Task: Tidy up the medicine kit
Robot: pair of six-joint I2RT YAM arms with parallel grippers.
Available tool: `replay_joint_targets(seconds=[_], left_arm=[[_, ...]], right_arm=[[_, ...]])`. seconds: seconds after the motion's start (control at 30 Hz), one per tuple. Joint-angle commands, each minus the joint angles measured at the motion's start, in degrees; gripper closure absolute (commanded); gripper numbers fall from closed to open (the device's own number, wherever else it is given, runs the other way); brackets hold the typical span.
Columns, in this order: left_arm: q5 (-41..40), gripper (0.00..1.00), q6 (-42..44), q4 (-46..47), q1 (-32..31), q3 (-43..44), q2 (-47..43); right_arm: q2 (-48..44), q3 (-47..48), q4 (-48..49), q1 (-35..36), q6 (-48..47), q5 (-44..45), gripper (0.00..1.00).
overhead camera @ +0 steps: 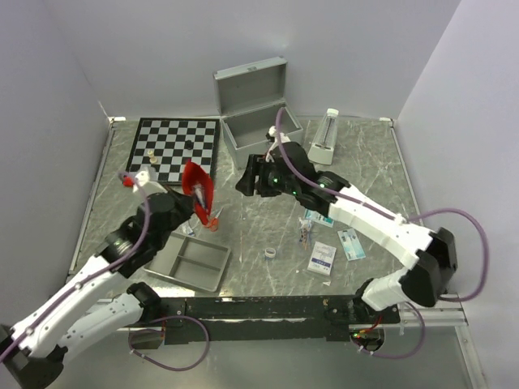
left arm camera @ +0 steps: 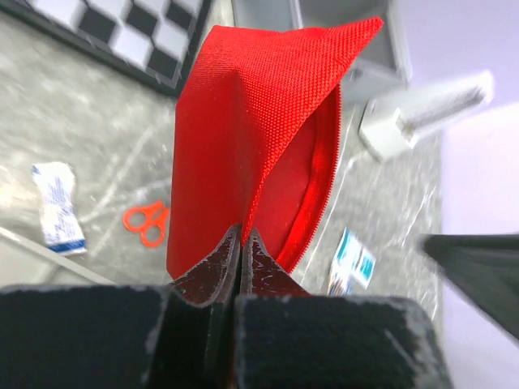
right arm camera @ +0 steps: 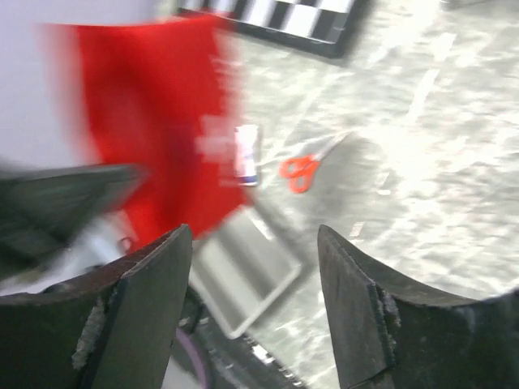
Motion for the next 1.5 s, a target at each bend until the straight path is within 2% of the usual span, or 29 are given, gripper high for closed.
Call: replay_joint_targets(seconds=[0.0,0.23,0.37,0.7,0.93,1.23,1.47], left_arm=[[-7.1,0.99,1.4,-6.7,0.5,5.2,-5.9],[-12.2,0.99,-2.6,-16.6,0.5,7.3,-13.3],[-13.9,0.99,-3.5,-18.4,0.6,6.5,-17.7],[-16.4,0.99,-6.0,-22.3,0.5,6.3,-21.4],[-16.8,0.99,-5.7,-21.8,0.5,5.4,-24.4],[-16.2,0.99,-4.8,-20.7,0.5,5.1,-24.0],[-15.1,0.99,-4.4,-19.5,0.5,4.2,-23.4]], right_arm=[[8.6,-0.4,0.0,-0.5,-3.5,-1.1,0.33],[25.2,10.4,-2.6,4.8,-6.5,0.5,0.35],[31.8,16.4,-3.7,6.4,-6.9,2.8,0.36],[45.0,29.1,-12.4,9.3,-7.5,17.0,0.32],[49.9,33.4,-15.7,9.5,-7.0,20.2,0.3],[51.3,31.3,-15.0,9.5,-7.8,19.1,0.32],[45.6,19.0,-11.5,8.7,-10.3,19.8,0.41]])
